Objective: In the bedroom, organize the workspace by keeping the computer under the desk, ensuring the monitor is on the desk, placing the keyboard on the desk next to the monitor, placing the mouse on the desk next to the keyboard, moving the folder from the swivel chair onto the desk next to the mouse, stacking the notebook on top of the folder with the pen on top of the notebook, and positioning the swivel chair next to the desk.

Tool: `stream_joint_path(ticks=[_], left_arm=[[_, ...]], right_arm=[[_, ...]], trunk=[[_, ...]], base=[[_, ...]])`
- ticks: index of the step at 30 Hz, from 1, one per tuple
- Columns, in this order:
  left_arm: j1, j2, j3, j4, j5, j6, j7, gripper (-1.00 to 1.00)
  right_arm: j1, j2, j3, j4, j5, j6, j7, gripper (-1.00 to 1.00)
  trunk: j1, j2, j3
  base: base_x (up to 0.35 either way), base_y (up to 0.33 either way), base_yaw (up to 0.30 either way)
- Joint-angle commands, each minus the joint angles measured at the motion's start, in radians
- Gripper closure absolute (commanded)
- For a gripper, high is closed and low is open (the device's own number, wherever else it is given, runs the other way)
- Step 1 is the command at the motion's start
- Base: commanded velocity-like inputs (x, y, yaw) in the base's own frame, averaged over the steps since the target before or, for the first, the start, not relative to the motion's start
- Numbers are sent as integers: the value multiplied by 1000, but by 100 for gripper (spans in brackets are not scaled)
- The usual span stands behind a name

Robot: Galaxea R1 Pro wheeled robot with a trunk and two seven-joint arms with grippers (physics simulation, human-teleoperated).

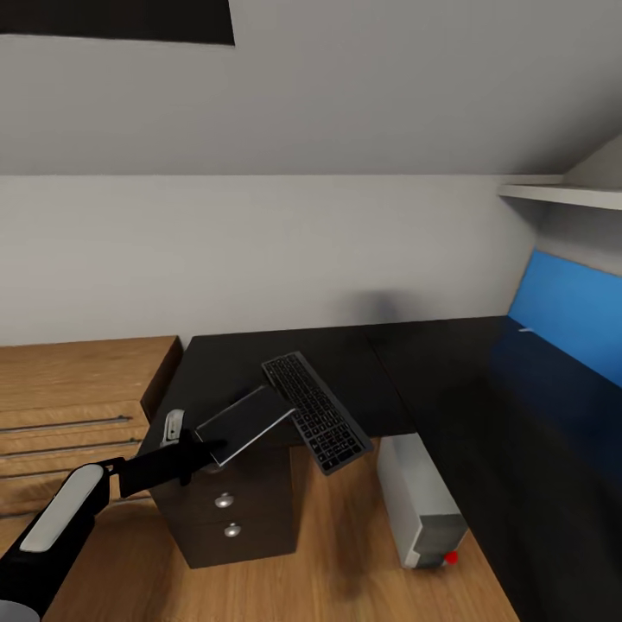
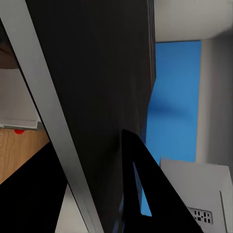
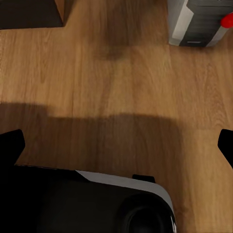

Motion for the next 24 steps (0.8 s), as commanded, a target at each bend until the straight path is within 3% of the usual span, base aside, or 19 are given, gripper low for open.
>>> stream_joint_path(ticks=[1,16,21,24], left_arm=[[-1,1,-1,1,-4,1,-5,100],[-1,1,-1,0,-4,-1,-3,100],[-1,2,0,0,-5,-2,-1,100],[-1,15,0,1,-5,-2,0,100]], right_arm=[[-1,0,9,1,-8,-4,-3,-100],[0,1,9,1,-4,-4,-3,-100],[0,0,9,1,-3,-4,-2,-100],[0,-1,9,0,-2,-4,-1,-100]], trunk=[[0,-1,-2],[0,-1,-17],[0,-1,-19],[0,-1,-19]], base=[[0,0,192],[0,0,213],[0,0,93],[0,0,26]])
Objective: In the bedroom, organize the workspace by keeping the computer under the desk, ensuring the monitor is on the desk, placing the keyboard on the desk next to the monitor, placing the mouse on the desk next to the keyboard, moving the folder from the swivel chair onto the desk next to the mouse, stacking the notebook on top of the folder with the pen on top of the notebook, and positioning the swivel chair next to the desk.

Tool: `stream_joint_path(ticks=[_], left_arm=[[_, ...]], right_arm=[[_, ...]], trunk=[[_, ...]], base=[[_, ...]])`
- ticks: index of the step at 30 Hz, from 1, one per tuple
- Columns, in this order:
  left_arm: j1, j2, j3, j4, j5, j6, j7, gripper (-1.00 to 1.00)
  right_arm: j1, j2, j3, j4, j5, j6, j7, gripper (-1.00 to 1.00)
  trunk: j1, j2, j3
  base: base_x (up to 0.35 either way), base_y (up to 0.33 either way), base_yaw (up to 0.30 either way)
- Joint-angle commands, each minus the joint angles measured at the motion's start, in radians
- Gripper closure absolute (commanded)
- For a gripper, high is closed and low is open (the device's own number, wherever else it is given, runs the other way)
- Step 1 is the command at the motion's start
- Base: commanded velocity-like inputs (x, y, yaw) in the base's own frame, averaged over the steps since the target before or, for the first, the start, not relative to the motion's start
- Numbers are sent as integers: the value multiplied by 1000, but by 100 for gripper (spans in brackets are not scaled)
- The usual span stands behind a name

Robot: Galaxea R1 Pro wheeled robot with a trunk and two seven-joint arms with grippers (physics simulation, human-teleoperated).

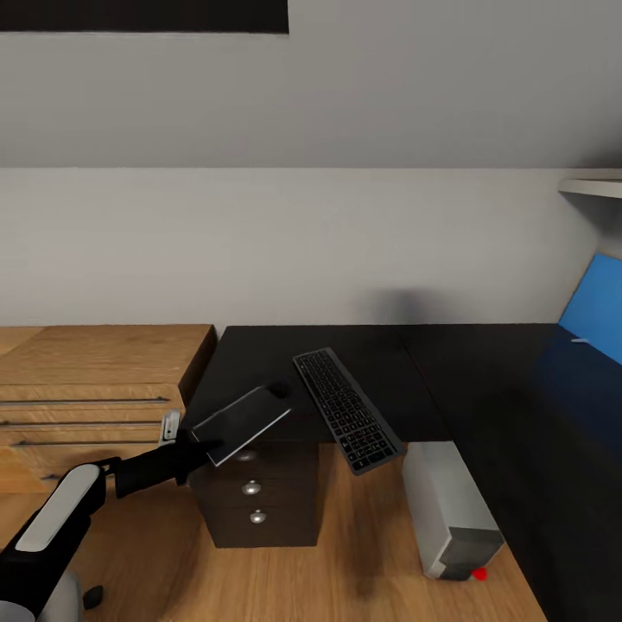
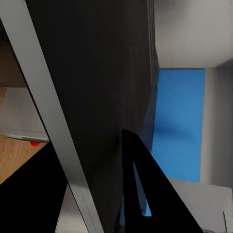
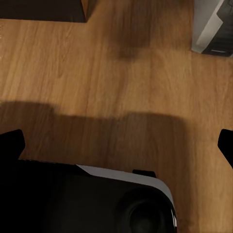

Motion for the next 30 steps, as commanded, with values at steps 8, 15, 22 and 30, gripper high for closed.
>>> stream_joint_path(ticks=[8,15,22,30], left_arm=[[-1,29,18,8,-28,-49,3,100],[-1,24,43,16,-160,-235,57,100],[-1,-47,46,18,-189,-439,197,100],[-1,-75,47,14,-189,-509,220,100]], right_arm=[[-1,0,9,1,-6,-16,-3,-100],[-1,0,8,0,-5,-39,-2,-100],[-1,0,8,1,-5,-45,-2,-100],[-1,-1,9,1,-7,-45,0,-100]], trunk=[[0,0,-1],[0,0,-1],[0,0,-1],[0,0,-1]], base=[[0,0,8],[0,0,0],[0,0,0],[0,0,0]])
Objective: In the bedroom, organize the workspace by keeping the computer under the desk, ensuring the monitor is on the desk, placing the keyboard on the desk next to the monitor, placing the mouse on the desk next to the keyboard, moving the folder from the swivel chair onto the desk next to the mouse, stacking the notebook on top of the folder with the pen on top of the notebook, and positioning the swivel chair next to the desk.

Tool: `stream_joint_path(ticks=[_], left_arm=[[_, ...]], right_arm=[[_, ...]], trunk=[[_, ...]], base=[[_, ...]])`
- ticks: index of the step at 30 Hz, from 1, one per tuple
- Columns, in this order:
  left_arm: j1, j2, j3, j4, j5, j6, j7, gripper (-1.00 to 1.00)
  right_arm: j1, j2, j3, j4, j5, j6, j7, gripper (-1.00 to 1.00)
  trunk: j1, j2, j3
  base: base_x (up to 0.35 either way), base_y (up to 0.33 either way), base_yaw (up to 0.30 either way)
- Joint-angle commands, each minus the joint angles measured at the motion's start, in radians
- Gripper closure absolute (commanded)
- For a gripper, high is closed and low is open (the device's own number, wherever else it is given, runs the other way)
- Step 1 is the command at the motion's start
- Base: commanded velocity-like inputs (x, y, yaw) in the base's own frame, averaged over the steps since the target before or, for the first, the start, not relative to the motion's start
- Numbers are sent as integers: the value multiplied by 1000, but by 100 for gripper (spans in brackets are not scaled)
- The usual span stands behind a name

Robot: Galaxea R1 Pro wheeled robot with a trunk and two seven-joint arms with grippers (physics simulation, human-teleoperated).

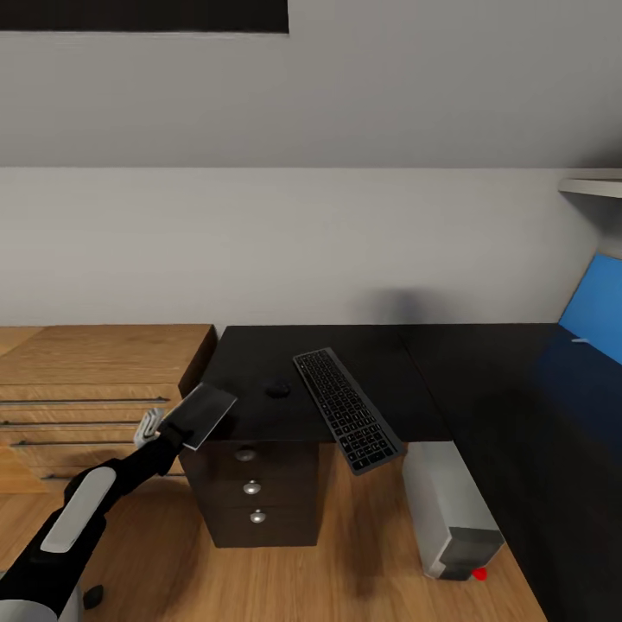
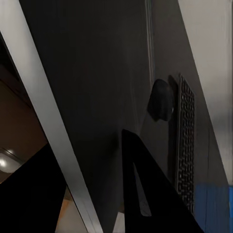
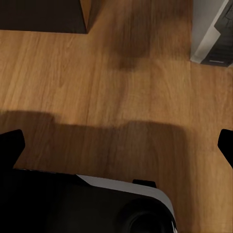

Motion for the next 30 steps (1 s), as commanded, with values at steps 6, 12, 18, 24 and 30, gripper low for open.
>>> stream_joint_path(ticks=[6,12,18,24,30], left_arm=[[0,-1,-1,-2,11,3,8,100],[0,-1,-2,-2,11,5,6,100],[0,-1,-2,-2,12,8,5,100],[0,-2,-2,-2,13,9,5,100],[0,-9,-2,1,16,10,5,100]], right_arm=[[-1,-1,9,1,-7,-4,-1,-100],[-1,0,9,1,-7,-1,-1,-100],[-1,0,9,3,-8,4,-2,-100],[-1,0,9,3,-8,4,-2,-100],[-1,0,9,3,-8,4,-2,-100]], trunk=[[0,0,-1],[0,0,-1],[0,0,-1],[0,0,-1],[0,0,-1]], base=[[0,0,0],[37,-4,0],[223,-91,0],[132,-70,0],[26,-13,0]])
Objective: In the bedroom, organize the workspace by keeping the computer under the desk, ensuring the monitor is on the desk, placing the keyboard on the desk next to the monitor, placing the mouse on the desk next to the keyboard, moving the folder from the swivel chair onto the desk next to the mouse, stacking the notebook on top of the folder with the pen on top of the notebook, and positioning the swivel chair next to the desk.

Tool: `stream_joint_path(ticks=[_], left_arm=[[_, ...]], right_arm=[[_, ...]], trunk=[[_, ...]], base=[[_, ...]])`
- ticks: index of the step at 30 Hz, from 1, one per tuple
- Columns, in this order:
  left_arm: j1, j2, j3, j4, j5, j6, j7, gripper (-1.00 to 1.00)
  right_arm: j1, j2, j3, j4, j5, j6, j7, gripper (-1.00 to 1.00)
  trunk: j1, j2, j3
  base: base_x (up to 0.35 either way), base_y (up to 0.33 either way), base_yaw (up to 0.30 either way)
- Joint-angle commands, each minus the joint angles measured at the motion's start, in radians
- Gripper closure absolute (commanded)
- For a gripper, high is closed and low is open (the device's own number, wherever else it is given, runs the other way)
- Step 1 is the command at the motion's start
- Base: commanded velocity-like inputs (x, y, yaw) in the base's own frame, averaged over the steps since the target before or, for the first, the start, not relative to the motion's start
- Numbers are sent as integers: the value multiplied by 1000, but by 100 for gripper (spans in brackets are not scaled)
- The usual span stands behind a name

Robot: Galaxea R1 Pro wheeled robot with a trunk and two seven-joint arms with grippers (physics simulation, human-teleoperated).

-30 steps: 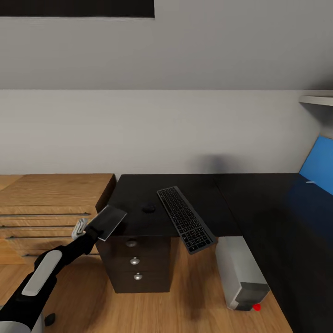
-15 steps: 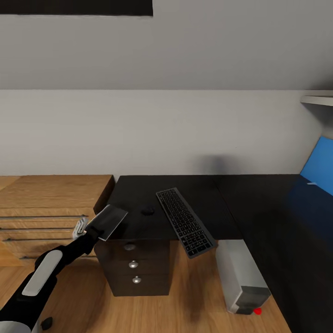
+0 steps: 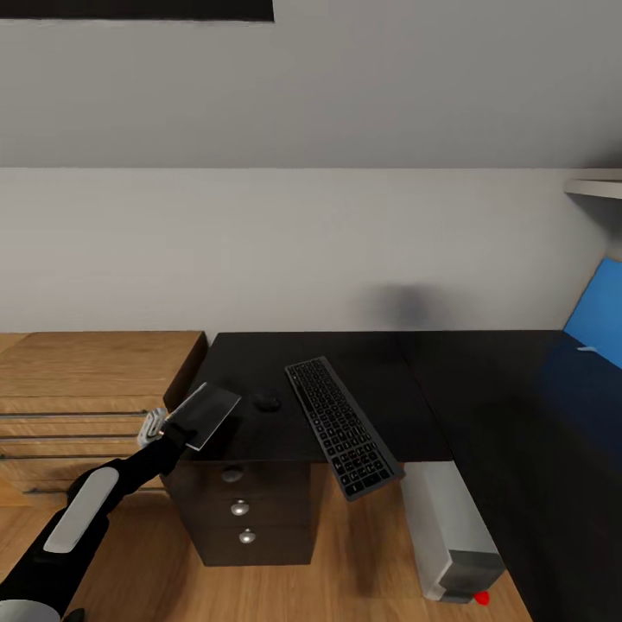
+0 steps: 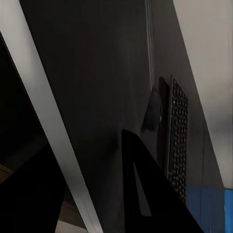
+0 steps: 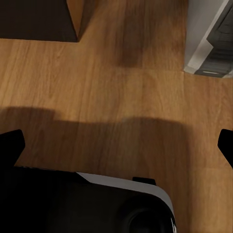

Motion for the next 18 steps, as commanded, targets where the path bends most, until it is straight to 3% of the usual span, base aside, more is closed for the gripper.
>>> stream_joint_path(ticks=[1,8,18], left_arm=[[0,-2,1,-1,11,5,10,100],[0,-15,1,23,25,7,-21,100],[0,-18,1,82,46,8,-134,100]], right_arm=[[-1,0,9,2,-8,-4,-2,-100],[-1,0,9,2,-8,-3,-2,-100],[-1,-1,8,2,-8,-2,-2,-100]], trunk=[[0,0,-1],[0,0,-1],[0,0,-1]], base=[[9,-5,0],[4,-2,0],[0,0,0]])
